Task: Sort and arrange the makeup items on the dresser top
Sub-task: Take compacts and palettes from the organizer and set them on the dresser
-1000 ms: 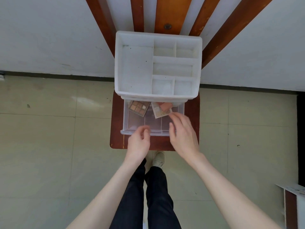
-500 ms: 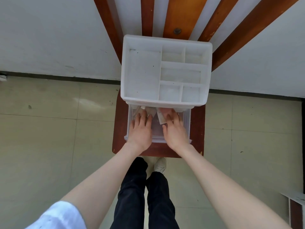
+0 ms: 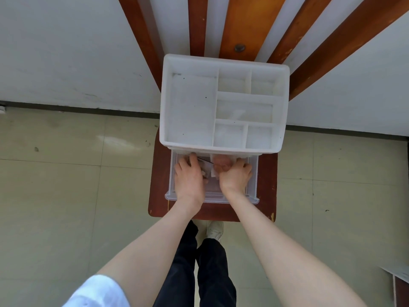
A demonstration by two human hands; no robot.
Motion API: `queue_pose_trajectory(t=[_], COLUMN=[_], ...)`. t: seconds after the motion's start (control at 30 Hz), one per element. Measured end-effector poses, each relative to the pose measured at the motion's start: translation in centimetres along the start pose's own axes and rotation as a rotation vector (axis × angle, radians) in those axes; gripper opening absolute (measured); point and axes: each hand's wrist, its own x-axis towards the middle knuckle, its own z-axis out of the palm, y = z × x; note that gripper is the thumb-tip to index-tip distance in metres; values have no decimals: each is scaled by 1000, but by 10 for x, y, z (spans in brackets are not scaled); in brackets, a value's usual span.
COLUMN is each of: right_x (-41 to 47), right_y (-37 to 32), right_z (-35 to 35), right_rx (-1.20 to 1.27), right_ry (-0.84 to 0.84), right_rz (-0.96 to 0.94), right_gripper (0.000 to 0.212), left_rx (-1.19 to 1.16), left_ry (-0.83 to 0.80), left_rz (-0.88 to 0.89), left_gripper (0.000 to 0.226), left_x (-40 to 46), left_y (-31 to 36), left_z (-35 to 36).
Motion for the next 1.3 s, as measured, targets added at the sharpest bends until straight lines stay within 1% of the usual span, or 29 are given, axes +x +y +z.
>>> queue_pose_trajectory(t=[0.07, 0.17, 0.23, 0.33, 0.43, 0.5, 0.6, 0.7, 0.83, 0.9, 0.97, 1.0, 1.07, 1.17, 1.3], right_x=[1, 3, 4, 3, -6, -16, -31, -52, -79, -88, -92, -92, -92, -93, -87], right_y=[0, -4, -8, -11, -10, -7, 2, 10, 15, 20, 26, 29, 34, 35, 33], right_z=[-1, -3, -6, -8, -10, -14, -22, -35, -54, -56, -55, -54, -52, -54, -57], right_rx=[34, 49, 54, 78, 196, 271, 434, 637, 1036, 1106, 1191, 1257, 1377, 1473, 1561], right_ry=[-25, -45, -53, -58, -112, -126, -140, -210, -298, -283, -246, -230, -180, -135, -179], right_rz=[73, 144, 187, 200, 183, 194, 254, 358, 603, 712, 740, 720, 681, 657, 625], right_gripper=[66, 63, 62, 63, 53, 45, 36, 26, 17, 20, 30, 33, 33, 34, 38], left_rx=[12, 56, 44, -79, -183, -327, -610, -947, -1261, -1373, -1470, -1541, -1715, -1925, -1985], left_ry=[13, 38, 58, 56, 43, 76, 154, 194, 190, 220, 190, 153, 95, 88, 116], left_rz=[-19, -17, -8, 38, 73, 64, 9, -224, -583, -723, -810, -831, -805, -727, -690], left_gripper=[74, 73, 65, 44, 32, 27, 27, 28, 38, 36, 31, 28, 19, 19, 23], left_x=[-1, -3, -5, -10, -18, -26, -41, -61, -82, -89, -92, -93, -96, -96, -88], left_y=[0, 2, 0, -4, -2, 0, 2, -3, -17, -26, -35, -38, -40, -38, -29], left_z=[0, -2, -3, -7, -14, -20, -30, -40, -33, -25, -16, -14, -15, -24, -31])
